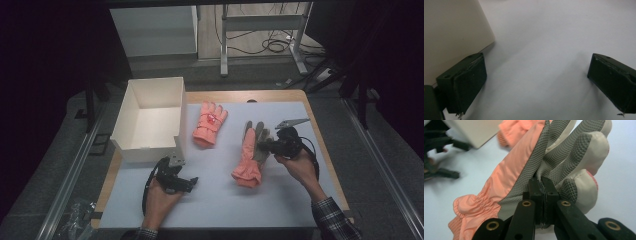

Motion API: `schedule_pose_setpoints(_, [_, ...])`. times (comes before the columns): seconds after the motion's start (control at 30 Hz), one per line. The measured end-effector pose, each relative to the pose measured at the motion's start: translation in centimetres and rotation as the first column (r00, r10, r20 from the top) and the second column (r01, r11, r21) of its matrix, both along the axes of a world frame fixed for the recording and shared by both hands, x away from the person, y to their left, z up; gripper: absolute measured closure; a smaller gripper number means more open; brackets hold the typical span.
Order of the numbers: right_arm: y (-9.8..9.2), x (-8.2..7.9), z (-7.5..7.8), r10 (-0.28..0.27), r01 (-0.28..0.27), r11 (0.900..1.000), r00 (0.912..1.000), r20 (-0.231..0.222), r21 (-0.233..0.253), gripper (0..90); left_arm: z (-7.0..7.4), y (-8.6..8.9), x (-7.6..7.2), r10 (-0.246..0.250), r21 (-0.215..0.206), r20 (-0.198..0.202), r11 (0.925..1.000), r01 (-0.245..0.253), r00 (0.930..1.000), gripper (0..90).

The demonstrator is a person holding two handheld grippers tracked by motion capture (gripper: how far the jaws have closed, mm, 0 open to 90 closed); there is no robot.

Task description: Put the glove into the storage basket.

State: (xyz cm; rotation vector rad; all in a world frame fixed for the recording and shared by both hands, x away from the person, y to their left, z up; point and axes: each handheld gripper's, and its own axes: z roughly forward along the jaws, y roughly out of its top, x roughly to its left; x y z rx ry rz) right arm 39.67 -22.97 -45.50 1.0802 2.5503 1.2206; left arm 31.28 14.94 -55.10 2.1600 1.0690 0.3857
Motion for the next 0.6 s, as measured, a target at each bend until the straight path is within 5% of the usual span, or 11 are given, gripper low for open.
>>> schedule_pose_setpoints(0.27, [3.6,-1.1,-1.5,0.147,-0.149,0.988,0.9881,-0.046,-0.04,87.8,0.0,0.0,0.0,0.001,0.0,0.0,1.0,-0.001,1.0,2.2])
schedule_pose_setpoints(0.6, [6.5,-0.3,-3.7,0.195,-0.2,0.974,0.9792,-0.056,-0.109,87.1,0.0,0.0,0.0,0.001,0.0,0.0,1.0,-0.001,1.0,2.2])
